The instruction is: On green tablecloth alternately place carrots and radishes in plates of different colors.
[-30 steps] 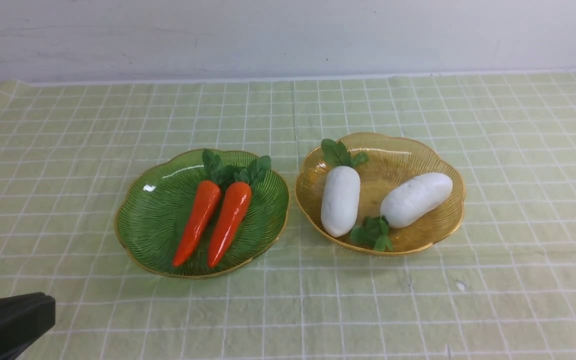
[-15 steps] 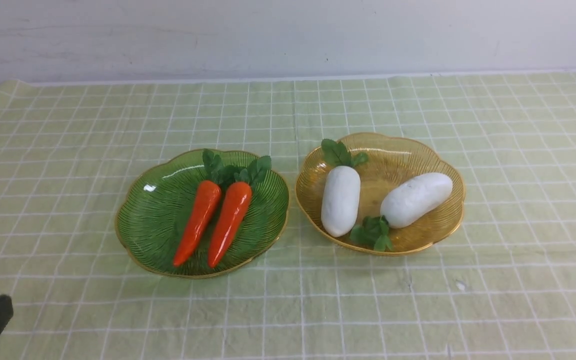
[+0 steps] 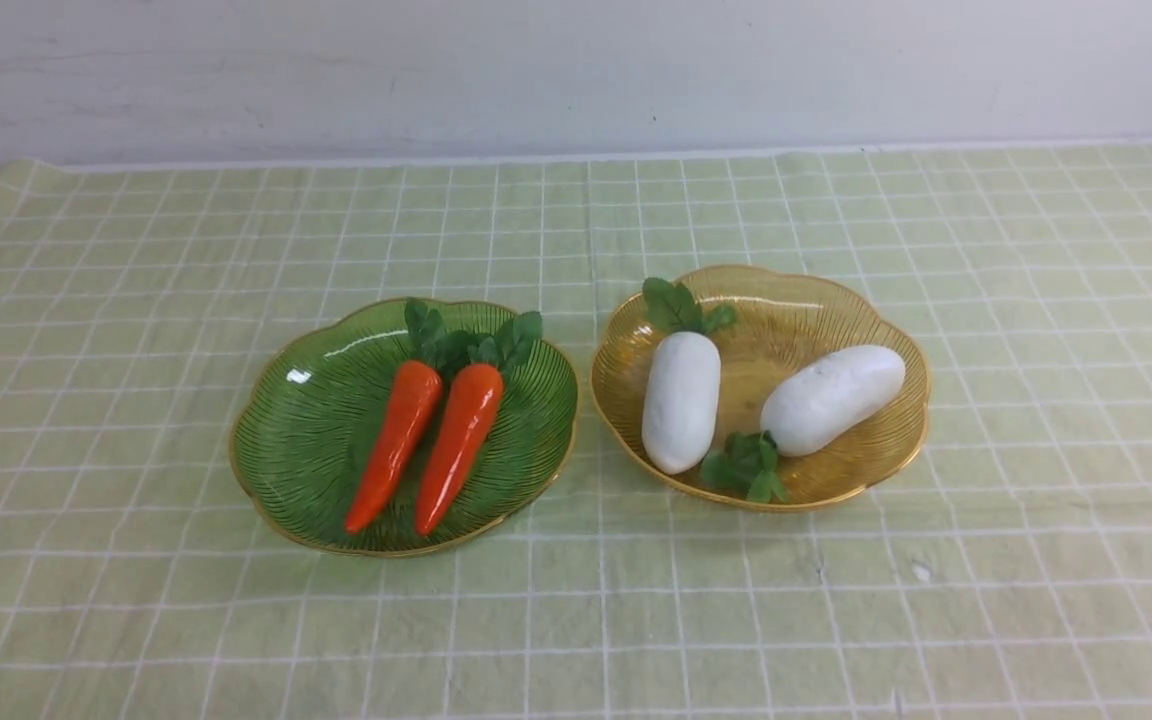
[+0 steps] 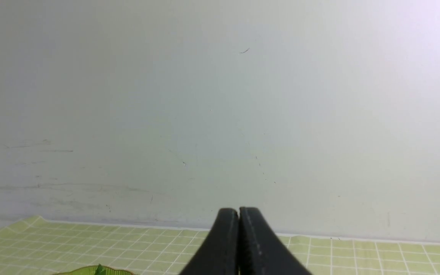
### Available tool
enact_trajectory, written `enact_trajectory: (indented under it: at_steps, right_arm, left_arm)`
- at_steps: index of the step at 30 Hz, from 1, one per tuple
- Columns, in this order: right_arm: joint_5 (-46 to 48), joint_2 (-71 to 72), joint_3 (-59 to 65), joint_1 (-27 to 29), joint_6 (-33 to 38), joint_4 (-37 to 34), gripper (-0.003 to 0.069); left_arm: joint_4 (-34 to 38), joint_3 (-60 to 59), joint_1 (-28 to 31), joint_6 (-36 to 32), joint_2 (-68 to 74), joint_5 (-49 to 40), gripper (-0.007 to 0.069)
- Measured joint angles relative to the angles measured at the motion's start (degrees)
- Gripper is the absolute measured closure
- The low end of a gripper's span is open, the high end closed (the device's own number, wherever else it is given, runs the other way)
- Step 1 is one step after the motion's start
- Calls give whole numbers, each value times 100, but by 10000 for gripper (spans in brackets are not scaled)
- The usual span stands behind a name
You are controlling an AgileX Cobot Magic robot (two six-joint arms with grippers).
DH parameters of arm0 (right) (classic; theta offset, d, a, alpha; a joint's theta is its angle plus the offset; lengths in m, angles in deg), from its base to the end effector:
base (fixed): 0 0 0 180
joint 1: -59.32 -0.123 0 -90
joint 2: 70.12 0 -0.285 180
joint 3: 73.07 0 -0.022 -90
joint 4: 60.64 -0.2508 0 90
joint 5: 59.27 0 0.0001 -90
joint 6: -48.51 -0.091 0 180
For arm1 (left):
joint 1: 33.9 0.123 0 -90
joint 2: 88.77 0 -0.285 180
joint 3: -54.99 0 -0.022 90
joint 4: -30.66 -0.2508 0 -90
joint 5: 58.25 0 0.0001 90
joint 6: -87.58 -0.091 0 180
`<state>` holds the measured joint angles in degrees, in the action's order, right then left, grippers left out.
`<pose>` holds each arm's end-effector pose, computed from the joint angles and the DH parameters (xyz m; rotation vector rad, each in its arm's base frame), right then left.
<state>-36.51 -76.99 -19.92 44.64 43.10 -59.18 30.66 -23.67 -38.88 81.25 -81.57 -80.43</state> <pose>0.0134 0.0026 0.3128 -0.1261 1.4444 0.2609 0.0521 -0.0045 0.1705 0.1858 1.8765 0.0161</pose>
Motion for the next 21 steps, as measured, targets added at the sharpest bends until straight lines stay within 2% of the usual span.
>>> enact_trajectory:
  at_steps: [17, 21]
  right_arm:
    - [0, 0, 0, 0, -54, 0, 671]
    - [12, 0, 0, 0, 54, 232, 671]
  left_arm:
    - [0, 0, 6, 0, 0, 0, 632]
    - [0, 0, 11, 0, 0, 0, 632]
